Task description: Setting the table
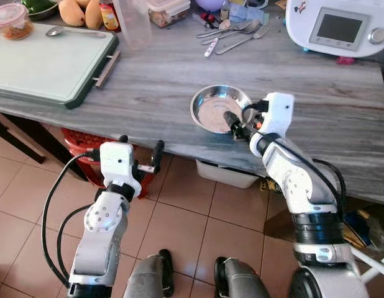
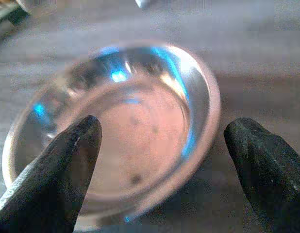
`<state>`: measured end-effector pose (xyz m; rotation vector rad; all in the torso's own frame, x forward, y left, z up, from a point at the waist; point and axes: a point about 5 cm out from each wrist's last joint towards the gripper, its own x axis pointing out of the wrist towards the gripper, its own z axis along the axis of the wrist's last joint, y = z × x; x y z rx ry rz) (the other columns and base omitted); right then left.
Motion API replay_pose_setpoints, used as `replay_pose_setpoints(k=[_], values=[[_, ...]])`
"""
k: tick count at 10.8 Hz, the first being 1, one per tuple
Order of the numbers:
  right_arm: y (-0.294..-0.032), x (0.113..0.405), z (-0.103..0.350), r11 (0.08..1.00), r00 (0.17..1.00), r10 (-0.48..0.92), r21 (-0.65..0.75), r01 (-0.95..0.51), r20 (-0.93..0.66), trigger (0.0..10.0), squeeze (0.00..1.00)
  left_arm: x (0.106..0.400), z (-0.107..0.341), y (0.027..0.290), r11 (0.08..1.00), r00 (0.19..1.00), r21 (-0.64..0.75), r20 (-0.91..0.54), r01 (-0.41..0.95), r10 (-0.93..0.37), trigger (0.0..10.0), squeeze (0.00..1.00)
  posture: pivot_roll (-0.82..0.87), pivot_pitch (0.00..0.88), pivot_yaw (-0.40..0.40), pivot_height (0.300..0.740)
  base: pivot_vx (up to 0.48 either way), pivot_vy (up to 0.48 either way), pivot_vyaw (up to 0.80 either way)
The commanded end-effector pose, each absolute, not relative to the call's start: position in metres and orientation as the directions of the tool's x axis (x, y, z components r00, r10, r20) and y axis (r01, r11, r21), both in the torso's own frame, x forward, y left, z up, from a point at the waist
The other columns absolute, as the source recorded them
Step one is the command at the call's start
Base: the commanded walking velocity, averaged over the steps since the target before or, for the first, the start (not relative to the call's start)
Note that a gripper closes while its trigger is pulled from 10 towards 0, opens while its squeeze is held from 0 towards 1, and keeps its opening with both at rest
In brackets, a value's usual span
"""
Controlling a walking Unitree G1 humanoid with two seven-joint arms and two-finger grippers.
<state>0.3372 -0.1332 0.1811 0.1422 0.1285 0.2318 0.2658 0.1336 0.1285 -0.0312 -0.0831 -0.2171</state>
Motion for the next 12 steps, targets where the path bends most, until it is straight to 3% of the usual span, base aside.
replay_pose_setpoints(k=[1, 5, 6, 9, 12], values=[[-0.132, 0.334, 0.193, 0.963, 0.965, 0.260, 0.087, -0.257, -0.026, 10.0, 1.00, 0.265, 0.125, 0.135, 0.977, 0.975, -0.020, 0.070, 0.214, -0.212, 10.0, 0.00, -0.02, 0.201, 0.040, 0.740, 0.000, 0.000, 0.00], [-0.131, 0.335, 0.201, 0.931, 0.931, 0.364, -0.038, -0.363, 0.039, 10.0, 1.00, 0.265, 0.126, 0.136, 0.977, 0.975, -0.018, 0.072, 0.213, -0.211, 10.0, 0.00, -0.01, 0.208, 0.041, 0.740, 0.000, 0.000, 0.00], [-0.123, 0.336, 0.203, 0.871, 0.871, 0.489, -0.078, -0.485, 0.045, 10.0, 1.00, 0.264, 0.125, 0.136, 0.977, 0.975, -0.018, 0.069, 0.211, -0.209, 10.0, 0.00, -0.01, 0.216, 0.047, 0.740, 0.000, 0.000, 0.00], [-0.120, 0.343, 0.187, 0.775, 0.776, 0.628, -0.045, -0.631, -0.060, 10.0, 1.00, 0.264, 0.125, 0.137, 0.978, 0.977, -0.016, 0.065, 0.206, -0.204, 10.0, 0.00, 0.00, 0.221, 0.044, 0.740, 0.000, 0.000, 0.00], [-0.117, 0.340, 0.166, 0.665, 0.666, 0.729, -0.068, -0.744, -0.159, 10.0, 0.89, 0.263, 0.126, 0.137, 0.979, 0.977, -0.013, 0.063, 0.206, -0.204, 10.0, 0.00, 0.00, 0.228, 0.047, 0.740, 0.000, 0.000, 0.00]])
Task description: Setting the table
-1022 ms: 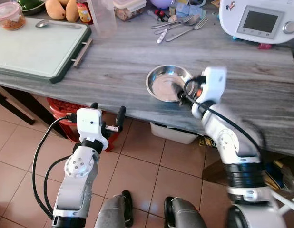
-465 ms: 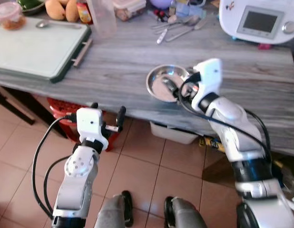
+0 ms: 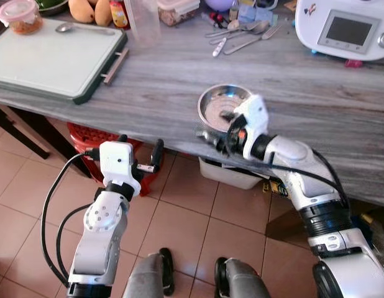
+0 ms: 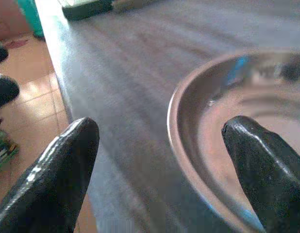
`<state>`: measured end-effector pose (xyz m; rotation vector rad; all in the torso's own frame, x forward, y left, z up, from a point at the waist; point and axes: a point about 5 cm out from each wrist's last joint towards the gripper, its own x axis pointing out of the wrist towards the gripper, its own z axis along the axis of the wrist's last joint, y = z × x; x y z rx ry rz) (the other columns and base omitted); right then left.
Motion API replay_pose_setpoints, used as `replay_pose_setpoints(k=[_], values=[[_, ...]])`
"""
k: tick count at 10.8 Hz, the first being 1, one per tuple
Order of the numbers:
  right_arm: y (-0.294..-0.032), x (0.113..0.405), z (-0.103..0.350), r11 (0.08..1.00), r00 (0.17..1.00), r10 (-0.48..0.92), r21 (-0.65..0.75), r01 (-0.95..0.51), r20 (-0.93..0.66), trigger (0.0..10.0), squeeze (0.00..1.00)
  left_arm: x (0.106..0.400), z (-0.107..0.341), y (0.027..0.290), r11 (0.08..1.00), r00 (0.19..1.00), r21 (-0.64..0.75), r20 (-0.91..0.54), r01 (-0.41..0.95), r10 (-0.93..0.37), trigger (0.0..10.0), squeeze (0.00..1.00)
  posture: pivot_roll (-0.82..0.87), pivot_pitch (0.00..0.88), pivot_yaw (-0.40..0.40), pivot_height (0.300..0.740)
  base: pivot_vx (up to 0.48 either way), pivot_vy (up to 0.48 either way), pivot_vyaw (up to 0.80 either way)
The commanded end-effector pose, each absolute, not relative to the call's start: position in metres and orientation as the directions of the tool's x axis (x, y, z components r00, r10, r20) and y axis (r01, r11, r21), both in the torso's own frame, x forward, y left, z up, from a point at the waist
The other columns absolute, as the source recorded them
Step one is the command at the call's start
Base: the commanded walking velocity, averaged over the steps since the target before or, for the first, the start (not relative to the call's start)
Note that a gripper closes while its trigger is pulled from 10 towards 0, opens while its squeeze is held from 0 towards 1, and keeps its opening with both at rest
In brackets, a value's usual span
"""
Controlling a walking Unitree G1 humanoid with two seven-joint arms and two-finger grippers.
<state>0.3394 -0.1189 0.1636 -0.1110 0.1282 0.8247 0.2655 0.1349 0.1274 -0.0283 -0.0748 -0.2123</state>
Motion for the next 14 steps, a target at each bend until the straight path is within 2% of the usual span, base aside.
replay_pose_setpoints(k=[1, 7, 10, 12, 13, 14], values=[[-0.117, 0.340, 0.164, 0.653, 0.652, 0.738, -0.059, -0.755, -0.172, 10.0, 0.90, 0.263, 0.126, 0.137, 0.978, 0.977, -0.013, 0.064, 0.206, -0.205, 10.0, 0.00, 0.00, 0.227, 0.046, 0.740, 0.000, 0.000, 0.00], [-0.108, 0.331, 0.164, 0.527, 0.517, 0.837, 0.010, -0.850, -0.181, 10.0, 0.89, 0.264, 0.126, 0.137, 0.978, 0.977, -0.007, 0.061, 0.206, -0.205, 10.0, 0.00, 0.00, 0.224, 0.048, 0.740, 0.000, 0.000, 0.00], [-0.107, 0.330, 0.167, 0.515, 0.505, 0.847, 0.020, -0.857, -0.164, 10.0, 0.89, 0.266, 0.126, 0.136, 0.978, 0.976, -0.007, 0.063, 0.209, -0.208, 10.0, 0.00, 0.00, 0.221, 0.052, 0.740, 0.000, 0.000, 0.00], [-0.107, 0.331, 0.173, 0.540, 0.539, 0.834, -0.032, -0.841, -0.120, 10.0, 0.88, 0.267, 0.127, 0.136, 0.978, 0.976, -0.006, 0.065, 0.210, -0.209, 10.0, 0.00, 0.00, 0.218, 0.052, 0.740, 0.000, 0.000, 0.00], [-0.107, 0.330, 0.181, 0.572, 0.575, 0.816, -0.058, -0.818, -0.065, 10.0, 0.61, 0.267, 0.128, 0.137, 0.979, 0.977, -0.009, 0.070, 0.204, -0.203, 10.0, 0.00, 0.00, 0.218, 0.052, 0.740, 0.000, 0.000, 0.00], [-0.108, 0.325, 0.190, 0.633, 0.637, 0.771, -0.119, -0.765, 0.010, 10.0, 0.00, 0.267, 0.130, 0.136, 0.981, 0.978, -0.020, 0.081, 0.195, -0.193, 10.0, 0.00, 0.00, 0.213, 0.048, 0.740, 0.000, 0.000, 0.00]])
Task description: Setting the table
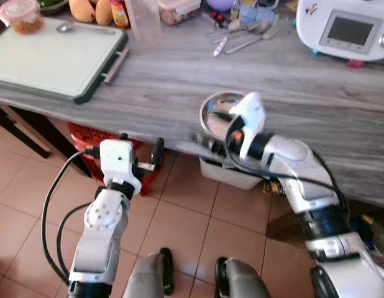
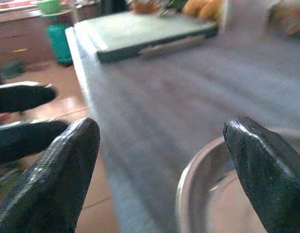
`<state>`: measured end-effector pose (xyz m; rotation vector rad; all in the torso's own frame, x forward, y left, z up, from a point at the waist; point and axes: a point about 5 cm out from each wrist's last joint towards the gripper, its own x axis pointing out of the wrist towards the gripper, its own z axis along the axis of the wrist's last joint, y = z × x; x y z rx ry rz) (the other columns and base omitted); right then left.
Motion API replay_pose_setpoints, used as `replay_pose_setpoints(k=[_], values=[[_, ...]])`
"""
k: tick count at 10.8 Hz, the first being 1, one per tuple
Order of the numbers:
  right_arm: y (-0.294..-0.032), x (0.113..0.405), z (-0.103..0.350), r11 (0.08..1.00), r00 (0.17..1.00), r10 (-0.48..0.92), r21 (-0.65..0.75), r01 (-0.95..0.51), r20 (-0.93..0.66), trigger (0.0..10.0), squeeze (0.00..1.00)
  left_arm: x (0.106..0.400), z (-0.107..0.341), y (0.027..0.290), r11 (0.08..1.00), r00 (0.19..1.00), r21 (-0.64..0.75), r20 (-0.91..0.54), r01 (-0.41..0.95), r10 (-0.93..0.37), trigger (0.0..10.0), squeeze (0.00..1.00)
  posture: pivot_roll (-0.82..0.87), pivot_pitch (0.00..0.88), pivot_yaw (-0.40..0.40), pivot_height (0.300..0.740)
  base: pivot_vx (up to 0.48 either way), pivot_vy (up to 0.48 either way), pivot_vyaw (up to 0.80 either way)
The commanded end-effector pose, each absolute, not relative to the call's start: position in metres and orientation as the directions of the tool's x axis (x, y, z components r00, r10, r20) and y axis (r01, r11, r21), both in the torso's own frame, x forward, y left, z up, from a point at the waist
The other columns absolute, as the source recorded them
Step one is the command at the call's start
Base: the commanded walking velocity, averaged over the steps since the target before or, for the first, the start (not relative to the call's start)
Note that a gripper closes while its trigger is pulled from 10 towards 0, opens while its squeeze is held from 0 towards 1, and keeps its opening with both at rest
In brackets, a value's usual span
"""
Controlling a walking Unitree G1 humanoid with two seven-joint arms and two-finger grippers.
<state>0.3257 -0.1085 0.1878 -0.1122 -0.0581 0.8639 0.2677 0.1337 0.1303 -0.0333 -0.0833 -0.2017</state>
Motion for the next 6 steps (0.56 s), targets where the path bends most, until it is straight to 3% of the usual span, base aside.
replay_pose_setpoints(k=[1, 3, 5, 6], values=[[-0.114, 0.320, 0.197, 0.725, 0.726, 0.681, -0.223, -0.652, 0.091, 10.0, 0.00, 0.268, 0.130, 0.136, 0.987, 0.985, -0.030, 0.072, 0.157, -0.154, 10.0, 0.00, 0.00, 0.210, 0.043, 0.740, 0.000, 0.000, 0.00], [-0.133, 0.306, 0.200, 0.886, 0.872, 0.444, -0.243, -0.394, 0.206, 10.0, 0.00, 0.271, 0.134, 0.135, 0.988, 0.986, -0.045, 0.083, 0.147, -0.143, 10.0, 0.00, -0.01, 0.212, 0.036, 0.740, 0.000, 0.000, 0.00], [-0.157, 0.289, 0.183, 0.969, 0.958, 0.191, -0.196, -0.149, 0.215, 10.0, 0.00, 0.273, 0.134, 0.134, 0.989, 0.988, -0.064, 0.082, 0.136, -0.130, 10.0, 0.00, -0.03, 0.198, 0.033, 0.740, 0.000, 0.000, 0.00], [-0.162, 0.286, 0.181, 0.978, 0.966, 0.138, -0.186, -0.097, 0.218, 10.0, 0.00, 0.272, 0.134, 0.133, 0.987, 0.987, -0.069, 0.077, 0.143, -0.137, 10.0, 0.00, -0.03, 0.196, 0.035, 0.740, 0.000, 0.000, 0.00]])
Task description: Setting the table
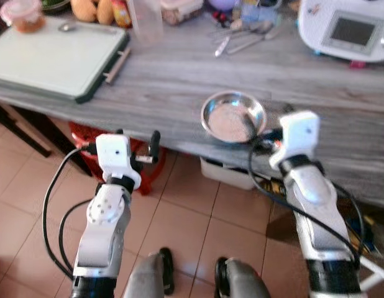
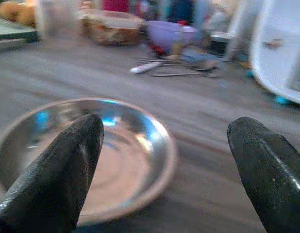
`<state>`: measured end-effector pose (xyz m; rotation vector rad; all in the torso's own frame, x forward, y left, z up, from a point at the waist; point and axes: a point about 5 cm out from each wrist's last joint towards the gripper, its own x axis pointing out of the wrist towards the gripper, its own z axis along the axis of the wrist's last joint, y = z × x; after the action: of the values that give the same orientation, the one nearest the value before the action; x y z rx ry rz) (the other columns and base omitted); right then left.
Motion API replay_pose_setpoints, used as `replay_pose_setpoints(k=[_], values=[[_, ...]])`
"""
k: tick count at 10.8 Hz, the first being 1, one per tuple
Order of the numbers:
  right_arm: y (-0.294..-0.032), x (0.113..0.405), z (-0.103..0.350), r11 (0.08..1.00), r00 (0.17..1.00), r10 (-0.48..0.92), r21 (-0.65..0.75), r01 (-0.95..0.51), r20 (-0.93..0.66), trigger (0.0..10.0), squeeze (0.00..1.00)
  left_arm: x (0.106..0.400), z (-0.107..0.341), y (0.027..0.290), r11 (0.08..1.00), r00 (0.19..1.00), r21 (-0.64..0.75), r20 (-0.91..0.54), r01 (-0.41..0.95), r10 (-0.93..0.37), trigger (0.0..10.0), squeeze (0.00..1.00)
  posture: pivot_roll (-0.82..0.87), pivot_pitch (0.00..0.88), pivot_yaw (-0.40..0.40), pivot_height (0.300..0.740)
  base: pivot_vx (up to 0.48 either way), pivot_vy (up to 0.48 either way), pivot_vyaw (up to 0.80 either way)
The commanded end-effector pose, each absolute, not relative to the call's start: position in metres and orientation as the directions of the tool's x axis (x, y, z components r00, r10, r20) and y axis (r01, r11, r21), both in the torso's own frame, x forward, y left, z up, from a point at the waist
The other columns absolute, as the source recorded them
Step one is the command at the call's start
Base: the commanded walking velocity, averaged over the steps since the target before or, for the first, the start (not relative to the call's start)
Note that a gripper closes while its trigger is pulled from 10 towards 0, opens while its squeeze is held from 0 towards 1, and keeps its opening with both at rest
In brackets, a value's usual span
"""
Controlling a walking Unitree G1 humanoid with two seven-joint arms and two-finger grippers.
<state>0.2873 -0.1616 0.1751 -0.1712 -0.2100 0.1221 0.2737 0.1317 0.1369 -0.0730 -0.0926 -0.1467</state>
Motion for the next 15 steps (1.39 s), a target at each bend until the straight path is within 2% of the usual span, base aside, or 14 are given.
replay_pose_setpoints(k=[1, 5, 8, 10, 12, 13, 15], values=[[-0.165, 0.283, 0.179, 0.980, 0.968, 0.107, -0.189, -0.064, 0.227, 10.0, 0.00, 0.273, 0.133, 0.132, 0.987, 0.987, -0.073, 0.073, 0.146, -0.141, 10.0, 0.00, -0.04, 0.194, 0.036, 0.740, 0.000, 0.000, 0.00], [-0.158, 0.283, 0.178, 0.981, 0.971, 0.093, -0.186, -0.052, 0.221, 10.0, 0.00, 0.276, 0.134, 0.132, 0.987, 0.988, -0.082, 0.080, 0.138, -0.132, 10.0, 0.00, -0.04, 0.189, 0.024, 0.740, -0.267, 0.000, -0.76], [-0.155, 0.280, 0.170, 0.984, 0.978, 0.089, -0.168, -0.057, 0.187, 10.0, 0.00, 0.278, 0.135, 0.134, 0.988, 0.989, -0.084, 0.084, 0.126, -0.119, 10.0, 0.00, -0.04, 0.178, 0.017, 0.740, -0.361, 0.000, 0.00], [-0.161, 0.283, 0.163, 0.969, 0.984, 0.085, -0.243, -0.045, 0.155, 10.0, 0.00, 0.280, 0.135, 0.135, 0.989, 0.989, -0.081, 0.088, 0.125, -0.118, 10.0, 0.00, -0.03, 0.155, 0.020, 0.740, -0.368, 0.000, 0.00], [-0.163, 0.278, 0.158, 0.940, 0.981, 0.162, -0.320, -0.120, 0.109, 10.0, 0.00, 0.277, 0.131, 0.135, 0.987, 0.987, -0.062, 0.071, 0.148, -0.144, 10.0, 0.00, -0.05, 0.139, 0.044, 0.740, -0.366, 0.000, 0.00], [-0.166, 0.275, 0.155, 0.943, 0.978, 0.185, -0.297, -0.149, 0.095, 10.0, 0.00, 0.276, 0.128, 0.135, 0.986, 0.986, -0.054, 0.064, 0.159, -0.155, 10.0, 0.00, -0.05, 0.131, 0.048, 0.740, -0.364, 0.000, 0.00], [-0.181, 0.269, 0.141, 0.952, 0.993, 0.104, -0.296, -0.083, 0.054, 10.0, 0.00, 0.275, 0.118, 0.140, 0.987, 0.988, -0.046, 0.044, 0.152, -0.150, 10.0, 0.00, -0.05, 0.073, 0.058, 0.740, -0.353, 0.000, 0.00]])
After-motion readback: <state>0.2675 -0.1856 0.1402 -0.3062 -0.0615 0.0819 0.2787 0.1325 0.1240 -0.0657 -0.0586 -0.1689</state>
